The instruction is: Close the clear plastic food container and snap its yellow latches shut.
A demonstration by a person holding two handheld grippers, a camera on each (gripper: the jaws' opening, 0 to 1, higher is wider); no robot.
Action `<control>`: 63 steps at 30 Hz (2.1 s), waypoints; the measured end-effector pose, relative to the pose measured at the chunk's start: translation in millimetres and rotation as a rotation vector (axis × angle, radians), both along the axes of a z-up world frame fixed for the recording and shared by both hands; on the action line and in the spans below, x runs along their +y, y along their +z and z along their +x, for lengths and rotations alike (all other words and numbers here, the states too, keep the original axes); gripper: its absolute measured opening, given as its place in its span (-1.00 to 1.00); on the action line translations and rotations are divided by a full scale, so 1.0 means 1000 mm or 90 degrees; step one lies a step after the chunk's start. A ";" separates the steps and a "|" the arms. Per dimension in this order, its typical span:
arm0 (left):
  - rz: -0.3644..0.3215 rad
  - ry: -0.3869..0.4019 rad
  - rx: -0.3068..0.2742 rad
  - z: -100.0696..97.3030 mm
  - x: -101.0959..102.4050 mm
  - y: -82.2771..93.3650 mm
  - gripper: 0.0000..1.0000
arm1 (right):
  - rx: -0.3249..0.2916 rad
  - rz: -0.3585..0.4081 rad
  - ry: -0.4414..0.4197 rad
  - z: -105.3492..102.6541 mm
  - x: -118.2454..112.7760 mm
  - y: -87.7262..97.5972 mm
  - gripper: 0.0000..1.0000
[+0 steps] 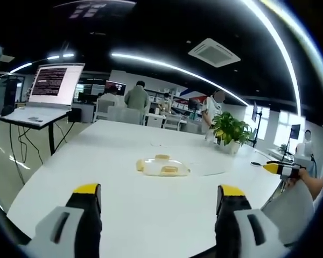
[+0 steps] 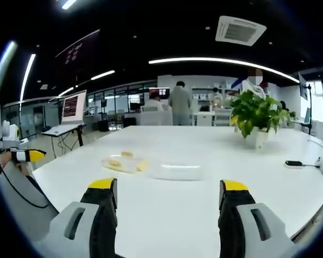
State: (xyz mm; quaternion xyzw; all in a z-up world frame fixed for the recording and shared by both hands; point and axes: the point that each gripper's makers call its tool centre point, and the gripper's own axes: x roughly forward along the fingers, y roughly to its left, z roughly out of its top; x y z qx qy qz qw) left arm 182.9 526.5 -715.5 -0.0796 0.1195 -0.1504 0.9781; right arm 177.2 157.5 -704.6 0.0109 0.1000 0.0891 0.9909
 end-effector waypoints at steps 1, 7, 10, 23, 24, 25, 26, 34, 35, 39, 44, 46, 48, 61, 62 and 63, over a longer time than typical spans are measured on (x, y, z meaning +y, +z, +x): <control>0.001 -0.003 0.001 0.000 -0.001 0.000 0.70 | 0.005 -0.002 0.008 0.000 0.002 -0.001 0.50; 0.016 -0.016 0.015 -0.001 -0.004 -0.004 0.68 | 0.015 -0.013 0.013 0.000 0.003 -0.004 0.50; 0.005 -0.011 0.015 -0.001 -0.004 -0.004 0.72 | 0.016 -0.014 0.011 0.000 0.002 -0.005 0.51; 0.010 -0.055 0.009 0.001 -0.015 0.001 0.95 | 0.026 -0.019 0.029 0.002 0.003 -0.006 0.50; 0.010 -0.055 0.009 0.002 -0.015 0.002 0.95 | 0.026 -0.018 0.029 0.002 0.003 -0.006 0.50; 0.015 -0.052 0.014 0.003 -0.013 0.000 0.96 | 0.026 -0.016 0.028 0.002 0.003 -0.006 0.50; 0.020 -0.049 0.018 0.004 -0.012 -0.001 0.96 | 0.026 -0.015 0.028 0.002 0.003 -0.006 0.50; 0.031 -0.042 0.022 0.015 -0.004 0.000 0.97 | 0.018 -0.050 0.055 0.007 0.002 -0.003 0.36; 0.036 -0.040 0.022 0.017 -0.002 0.001 0.97 | 0.019 -0.057 0.055 0.009 0.000 -0.003 0.38; 0.097 -0.052 0.013 0.029 0.003 0.001 0.97 | 0.036 -0.075 0.064 0.021 -0.005 -0.005 0.41; 0.160 -0.079 -0.029 0.048 0.001 0.007 0.98 | 0.012 -0.126 0.107 0.041 0.000 0.002 0.35; 0.155 -0.098 -0.042 0.055 -0.003 0.010 0.97 | 0.007 -0.120 0.125 0.048 0.005 0.004 0.29; 0.130 -0.130 0.009 0.059 -0.009 0.001 0.95 | -0.002 -0.127 0.150 0.057 0.012 0.008 0.23; 0.418 -0.257 0.045 0.108 0.001 -0.025 0.91 | 0.012 -0.232 0.297 0.108 0.063 0.007 0.41; 0.438 -0.282 0.046 0.111 -0.001 -0.028 0.96 | 0.022 -0.278 0.306 0.115 0.063 0.004 0.44; 0.453 -0.288 0.058 0.114 0.001 -0.031 0.97 | -0.006 -0.303 0.321 0.121 0.066 0.007 0.43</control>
